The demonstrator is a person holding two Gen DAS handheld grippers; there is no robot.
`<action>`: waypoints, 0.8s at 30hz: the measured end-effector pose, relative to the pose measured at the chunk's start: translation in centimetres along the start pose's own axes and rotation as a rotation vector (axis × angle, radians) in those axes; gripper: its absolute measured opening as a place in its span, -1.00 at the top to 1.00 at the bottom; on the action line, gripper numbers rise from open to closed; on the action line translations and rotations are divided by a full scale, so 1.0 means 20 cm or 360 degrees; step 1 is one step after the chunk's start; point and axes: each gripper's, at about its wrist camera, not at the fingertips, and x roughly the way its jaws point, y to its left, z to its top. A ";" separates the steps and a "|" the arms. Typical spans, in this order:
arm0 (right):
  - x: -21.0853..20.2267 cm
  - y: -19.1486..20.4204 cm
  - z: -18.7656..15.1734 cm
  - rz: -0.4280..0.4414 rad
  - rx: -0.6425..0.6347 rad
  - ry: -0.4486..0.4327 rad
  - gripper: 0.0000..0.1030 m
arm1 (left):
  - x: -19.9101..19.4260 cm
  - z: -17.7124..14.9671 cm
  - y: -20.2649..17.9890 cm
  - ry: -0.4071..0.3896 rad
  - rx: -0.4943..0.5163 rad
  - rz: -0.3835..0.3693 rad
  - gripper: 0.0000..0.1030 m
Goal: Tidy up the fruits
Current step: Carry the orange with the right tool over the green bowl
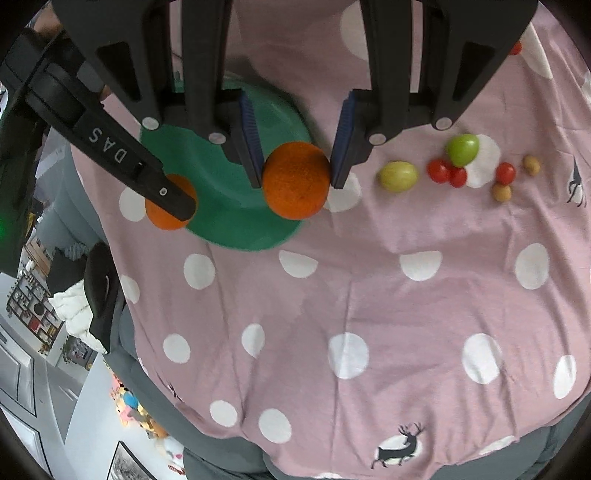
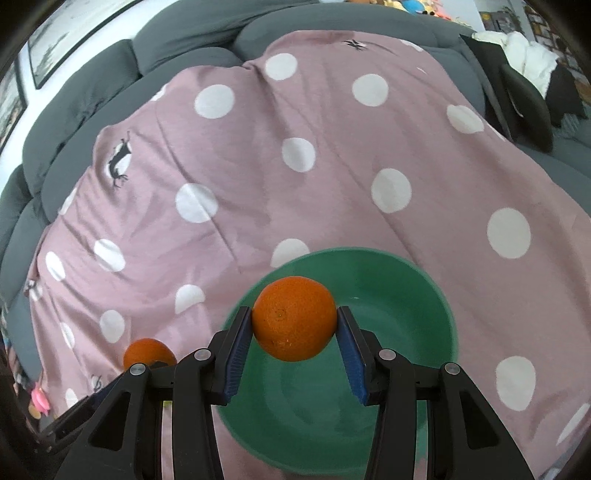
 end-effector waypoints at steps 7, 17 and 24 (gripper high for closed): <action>0.03 -0.07 0.01 -0.0049 0.0040 0.0031 0.06 | 0.07 -0.01 -0.04 0.0036 0.0010 -0.0029 0.30; 0.08 -0.15 0.00 -0.0149 0.0091 0.0111 0.06 | 0.18 -0.04 -0.09 0.0108 0.0044 -0.0015 0.30; 0.10 -0.15 0.01 -0.0203 0.0087 0.0146 0.06 | 0.23 -0.06 -0.12 0.0154 0.0083 -0.0002 0.30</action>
